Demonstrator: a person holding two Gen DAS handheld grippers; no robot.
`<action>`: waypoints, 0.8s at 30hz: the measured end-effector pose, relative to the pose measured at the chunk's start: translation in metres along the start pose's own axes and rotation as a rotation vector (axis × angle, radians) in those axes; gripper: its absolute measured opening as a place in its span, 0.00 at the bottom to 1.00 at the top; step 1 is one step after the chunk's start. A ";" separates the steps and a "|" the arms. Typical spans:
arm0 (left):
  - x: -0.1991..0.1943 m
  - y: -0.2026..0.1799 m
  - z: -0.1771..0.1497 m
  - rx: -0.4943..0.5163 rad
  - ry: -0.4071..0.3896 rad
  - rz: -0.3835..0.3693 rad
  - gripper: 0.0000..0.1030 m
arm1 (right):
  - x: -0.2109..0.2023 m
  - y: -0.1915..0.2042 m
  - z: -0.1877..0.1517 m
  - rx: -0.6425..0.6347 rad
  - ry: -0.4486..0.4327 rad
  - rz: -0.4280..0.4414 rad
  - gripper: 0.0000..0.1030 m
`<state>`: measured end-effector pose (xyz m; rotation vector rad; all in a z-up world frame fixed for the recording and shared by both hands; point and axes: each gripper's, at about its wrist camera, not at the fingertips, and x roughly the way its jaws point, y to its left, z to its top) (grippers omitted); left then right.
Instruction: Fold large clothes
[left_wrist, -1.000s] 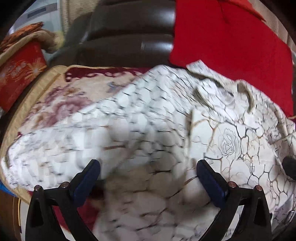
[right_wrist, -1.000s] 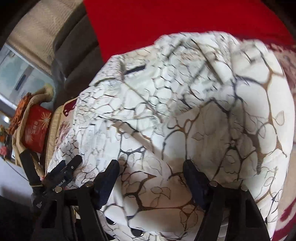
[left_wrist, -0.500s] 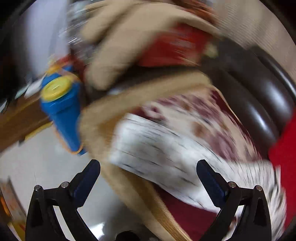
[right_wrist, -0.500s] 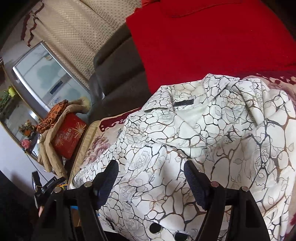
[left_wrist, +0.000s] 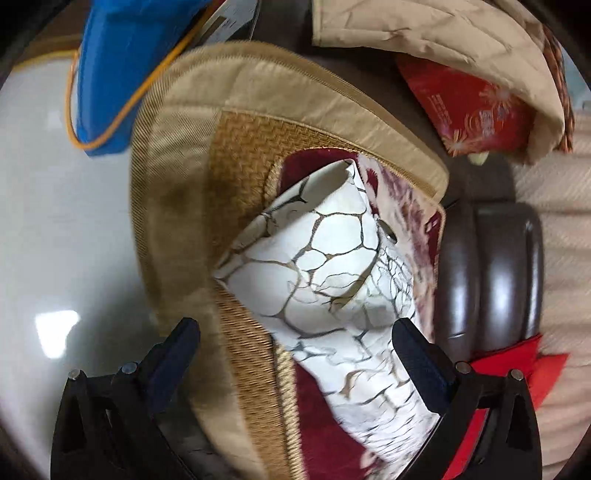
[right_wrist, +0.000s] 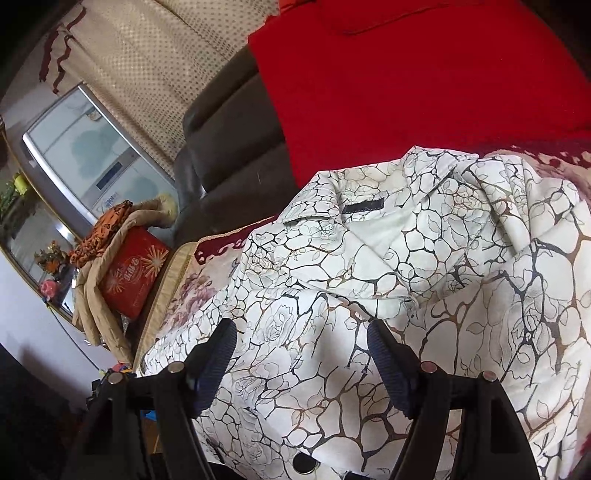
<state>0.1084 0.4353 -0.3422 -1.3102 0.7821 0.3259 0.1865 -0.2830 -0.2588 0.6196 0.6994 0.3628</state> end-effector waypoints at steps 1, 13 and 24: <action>0.004 0.001 0.000 -0.012 0.001 -0.019 1.00 | 0.001 0.000 0.000 -0.007 0.002 -0.005 0.74; -0.009 -0.051 0.004 0.122 -0.104 -0.070 0.14 | -0.008 -0.015 0.004 0.004 -0.043 -0.047 0.74; -0.077 -0.255 -0.104 0.747 -0.163 -0.175 0.10 | -0.049 -0.046 0.018 0.114 -0.172 -0.058 0.74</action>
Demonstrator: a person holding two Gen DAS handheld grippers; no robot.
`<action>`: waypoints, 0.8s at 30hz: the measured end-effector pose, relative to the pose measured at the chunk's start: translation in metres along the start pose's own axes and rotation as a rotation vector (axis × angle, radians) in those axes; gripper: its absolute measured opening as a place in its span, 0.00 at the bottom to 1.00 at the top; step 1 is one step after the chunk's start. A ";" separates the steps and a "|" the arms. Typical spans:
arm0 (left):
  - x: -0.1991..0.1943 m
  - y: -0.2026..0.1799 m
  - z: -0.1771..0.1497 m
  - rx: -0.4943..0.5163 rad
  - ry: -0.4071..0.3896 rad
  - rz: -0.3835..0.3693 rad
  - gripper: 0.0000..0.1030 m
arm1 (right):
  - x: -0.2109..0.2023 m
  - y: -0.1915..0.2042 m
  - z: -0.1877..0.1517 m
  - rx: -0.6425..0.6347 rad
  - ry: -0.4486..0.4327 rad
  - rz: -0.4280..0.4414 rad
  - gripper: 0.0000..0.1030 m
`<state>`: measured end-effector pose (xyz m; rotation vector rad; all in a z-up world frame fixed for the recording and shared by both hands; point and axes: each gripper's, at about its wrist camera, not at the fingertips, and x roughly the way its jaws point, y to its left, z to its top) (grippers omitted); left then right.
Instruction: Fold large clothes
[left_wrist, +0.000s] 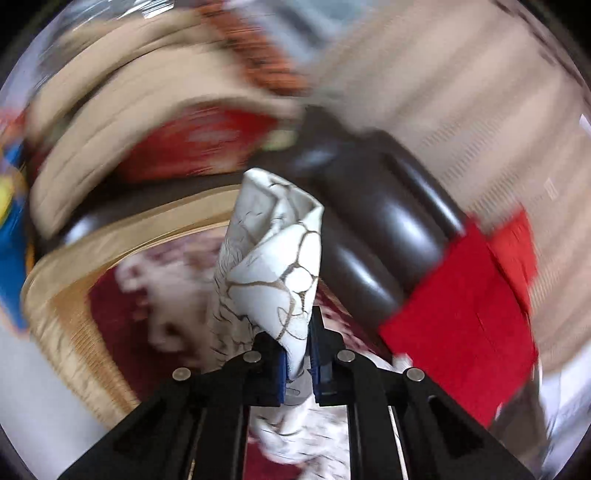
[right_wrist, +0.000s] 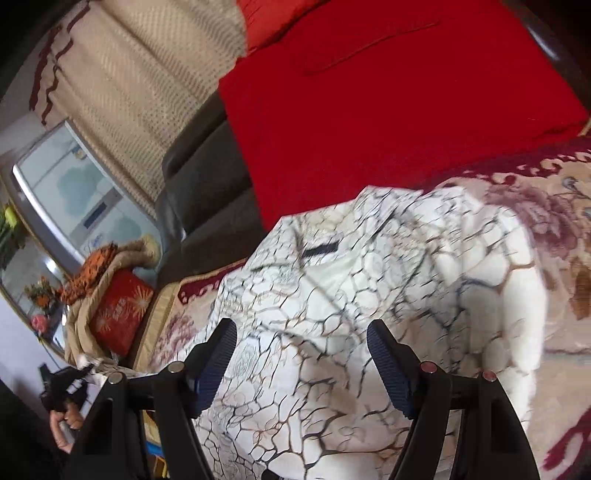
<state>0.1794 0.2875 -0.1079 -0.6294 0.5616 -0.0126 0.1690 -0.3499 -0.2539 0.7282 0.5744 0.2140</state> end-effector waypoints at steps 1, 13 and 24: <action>0.002 -0.033 -0.003 0.074 0.014 -0.028 0.09 | -0.004 -0.005 0.003 0.020 -0.015 -0.002 0.74; 0.057 -0.300 -0.165 0.566 0.386 -0.392 0.16 | -0.049 -0.066 0.035 0.194 -0.146 -0.003 0.74; 0.097 -0.273 -0.169 0.600 0.410 -0.233 0.74 | -0.045 -0.070 0.044 0.201 -0.097 0.014 0.78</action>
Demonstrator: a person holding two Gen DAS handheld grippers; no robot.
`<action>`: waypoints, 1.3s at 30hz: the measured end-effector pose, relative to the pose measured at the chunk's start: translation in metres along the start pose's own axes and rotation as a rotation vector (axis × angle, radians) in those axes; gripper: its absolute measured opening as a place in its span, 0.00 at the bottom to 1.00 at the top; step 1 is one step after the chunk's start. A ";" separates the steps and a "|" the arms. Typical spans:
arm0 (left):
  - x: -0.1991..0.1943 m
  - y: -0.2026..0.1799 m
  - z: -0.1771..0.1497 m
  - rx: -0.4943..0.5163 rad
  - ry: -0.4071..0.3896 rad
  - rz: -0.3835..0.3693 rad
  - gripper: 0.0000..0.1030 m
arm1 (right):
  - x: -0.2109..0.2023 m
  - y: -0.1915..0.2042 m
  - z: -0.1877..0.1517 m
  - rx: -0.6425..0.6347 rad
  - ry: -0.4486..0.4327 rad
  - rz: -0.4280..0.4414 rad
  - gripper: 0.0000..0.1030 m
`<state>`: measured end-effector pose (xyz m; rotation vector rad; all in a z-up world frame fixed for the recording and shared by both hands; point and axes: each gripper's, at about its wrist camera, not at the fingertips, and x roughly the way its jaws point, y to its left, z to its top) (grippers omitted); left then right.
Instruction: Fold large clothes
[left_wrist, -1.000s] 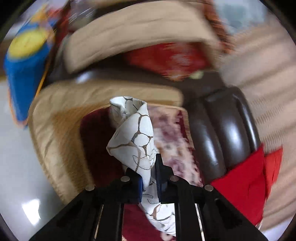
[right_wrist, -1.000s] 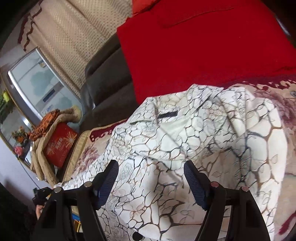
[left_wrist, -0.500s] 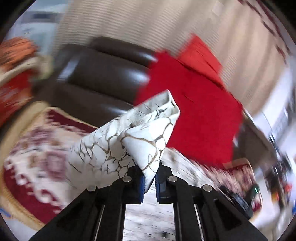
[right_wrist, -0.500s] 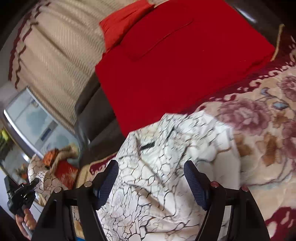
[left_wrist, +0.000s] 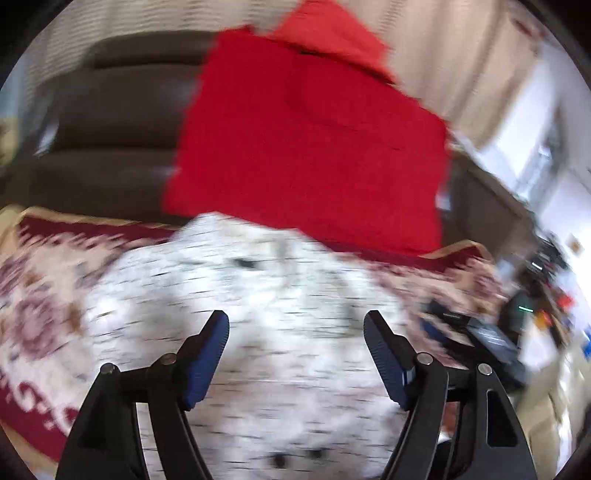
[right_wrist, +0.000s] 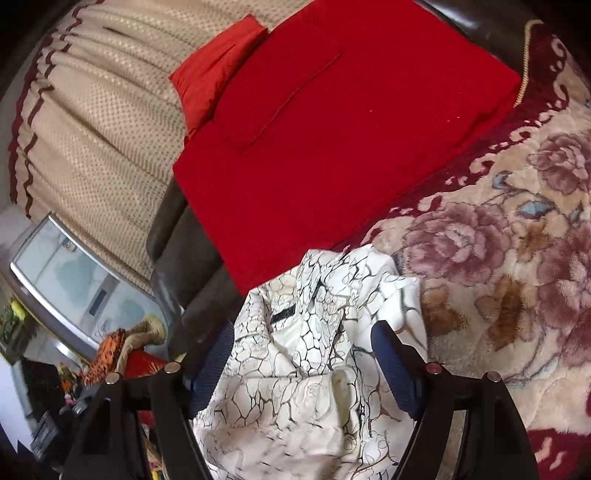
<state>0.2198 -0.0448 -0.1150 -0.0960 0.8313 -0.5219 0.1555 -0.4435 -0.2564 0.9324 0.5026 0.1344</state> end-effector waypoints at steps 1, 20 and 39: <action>0.005 0.015 -0.002 -0.022 0.009 0.057 0.74 | 0.004 0.004 -0.003 -0.019 0.015 0.001 0.78; 0.092 0.077 -0.089 0.055 0.129 0.413 0.77 | 0.092 0.051 -0.098 -0.438 0.373 -0.240 0.58; 0.095 0.080 -0.090 0.080 0.099 0.422 0.80 | 0.138 0.053 -0.088 -0.307 0.285 -0.322 0.60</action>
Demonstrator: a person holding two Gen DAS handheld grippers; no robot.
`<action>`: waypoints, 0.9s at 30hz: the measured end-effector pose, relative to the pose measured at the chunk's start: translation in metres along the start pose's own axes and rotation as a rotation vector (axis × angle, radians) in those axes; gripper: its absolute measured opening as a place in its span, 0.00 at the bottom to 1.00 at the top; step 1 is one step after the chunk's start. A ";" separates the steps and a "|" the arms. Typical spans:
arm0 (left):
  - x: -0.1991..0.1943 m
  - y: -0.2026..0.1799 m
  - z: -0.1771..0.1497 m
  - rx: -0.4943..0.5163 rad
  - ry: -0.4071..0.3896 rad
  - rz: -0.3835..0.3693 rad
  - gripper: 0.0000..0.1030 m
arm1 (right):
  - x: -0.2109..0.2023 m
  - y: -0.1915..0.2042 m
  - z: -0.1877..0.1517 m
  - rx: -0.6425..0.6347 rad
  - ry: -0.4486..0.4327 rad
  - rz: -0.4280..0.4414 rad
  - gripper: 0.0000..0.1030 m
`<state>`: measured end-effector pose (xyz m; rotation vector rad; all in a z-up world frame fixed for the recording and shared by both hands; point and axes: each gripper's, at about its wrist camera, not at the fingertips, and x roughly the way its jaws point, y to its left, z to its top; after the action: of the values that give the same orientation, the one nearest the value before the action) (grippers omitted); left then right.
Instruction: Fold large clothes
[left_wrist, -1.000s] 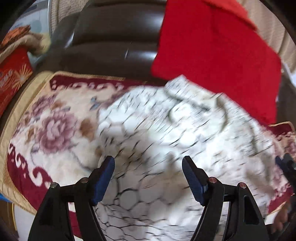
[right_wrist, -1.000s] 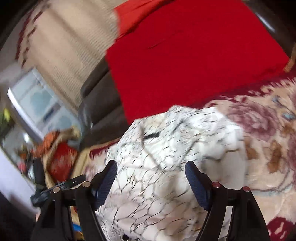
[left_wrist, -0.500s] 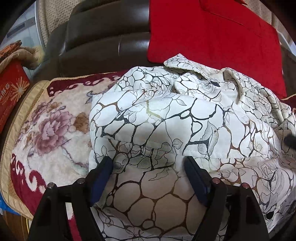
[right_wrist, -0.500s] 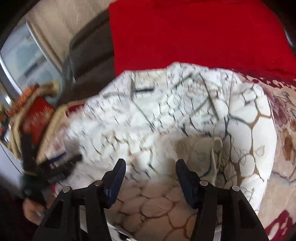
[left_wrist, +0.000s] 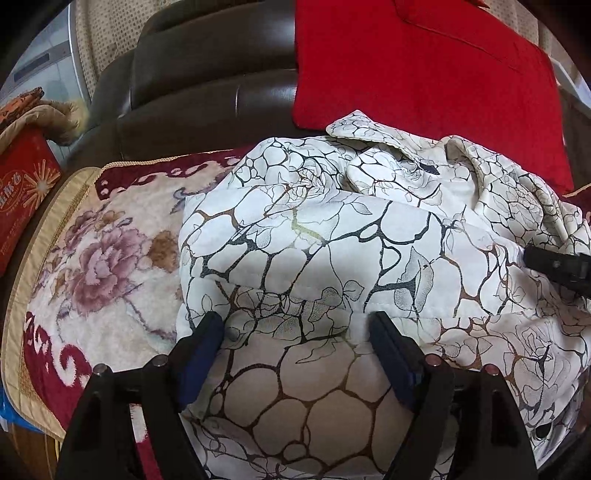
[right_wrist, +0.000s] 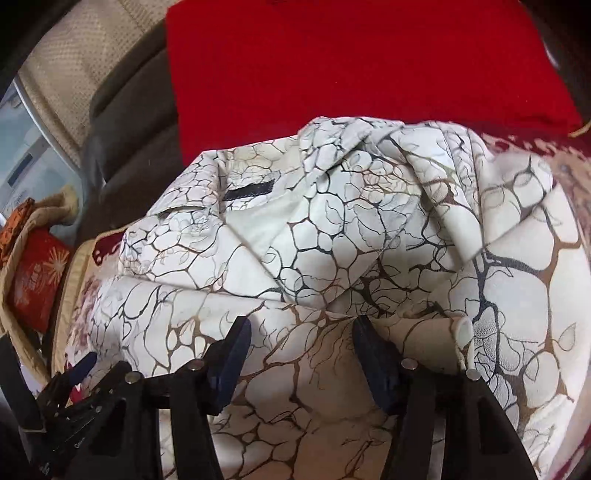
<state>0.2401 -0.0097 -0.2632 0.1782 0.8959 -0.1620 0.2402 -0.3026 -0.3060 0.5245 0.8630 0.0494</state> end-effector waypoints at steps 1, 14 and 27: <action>0.000 0.000 0.000 0.000 -0.001 -0.001 0.80 | -0.005 -0.001 -0.002 0.008 -0.016 0.020 0.60; -0.007 -0.004 -0.008 0.022 -0.015 0.024 0.80 | -0.053 0.007 -0.050 -0.091 0.021 0.055 0.60; -0.038 0.004 -0.020 0.018 -0.062 -0.029 0.80 | -0.096 -0.014 -0.064 -0.053 -0.027 0.088 0.60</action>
<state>0.2018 0.0013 -0.2452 0.1764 0.8358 -0.2016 0.1276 -0.3118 -0.2778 0.5124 0.8095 0.1446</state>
